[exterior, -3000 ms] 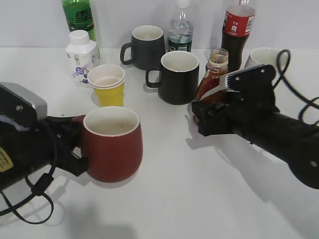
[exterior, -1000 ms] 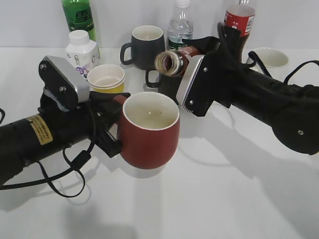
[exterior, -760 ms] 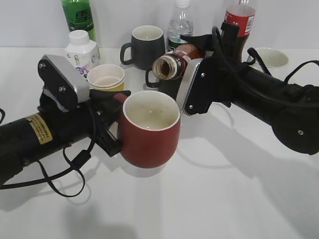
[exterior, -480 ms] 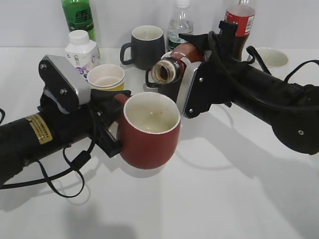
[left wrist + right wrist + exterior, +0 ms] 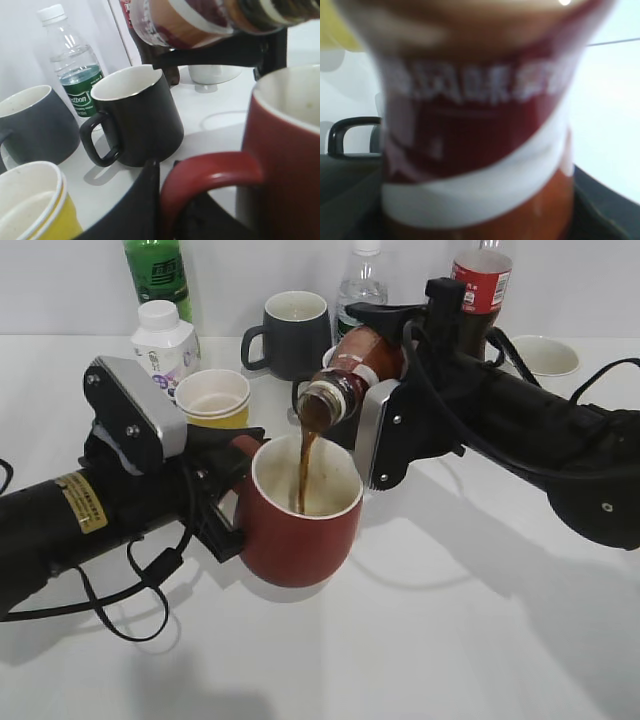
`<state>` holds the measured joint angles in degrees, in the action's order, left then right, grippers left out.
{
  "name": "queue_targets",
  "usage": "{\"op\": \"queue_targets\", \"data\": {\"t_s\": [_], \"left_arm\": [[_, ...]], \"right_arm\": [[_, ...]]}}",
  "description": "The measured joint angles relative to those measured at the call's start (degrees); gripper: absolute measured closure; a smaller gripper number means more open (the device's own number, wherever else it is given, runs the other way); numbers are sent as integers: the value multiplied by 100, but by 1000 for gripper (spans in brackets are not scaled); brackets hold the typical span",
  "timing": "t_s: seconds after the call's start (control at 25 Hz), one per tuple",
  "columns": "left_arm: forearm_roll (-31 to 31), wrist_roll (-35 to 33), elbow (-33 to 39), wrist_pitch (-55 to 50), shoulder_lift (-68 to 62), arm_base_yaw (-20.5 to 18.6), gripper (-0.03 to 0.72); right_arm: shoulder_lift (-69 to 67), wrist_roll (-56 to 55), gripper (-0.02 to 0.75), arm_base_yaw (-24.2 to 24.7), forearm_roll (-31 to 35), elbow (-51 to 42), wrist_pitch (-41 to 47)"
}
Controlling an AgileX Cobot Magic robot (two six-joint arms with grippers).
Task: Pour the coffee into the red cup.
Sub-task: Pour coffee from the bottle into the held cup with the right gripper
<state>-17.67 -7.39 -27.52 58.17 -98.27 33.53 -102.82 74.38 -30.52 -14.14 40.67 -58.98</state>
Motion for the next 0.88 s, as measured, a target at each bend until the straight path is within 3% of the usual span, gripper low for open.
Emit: {"op": "queue_targets", "data": {"t_s": [0.88], "left_arm": [[100, 21, 297, 736, -13, 0, 640]], "right_arm": [[7, 304, 235, 5, -264, 0, 15]]}}
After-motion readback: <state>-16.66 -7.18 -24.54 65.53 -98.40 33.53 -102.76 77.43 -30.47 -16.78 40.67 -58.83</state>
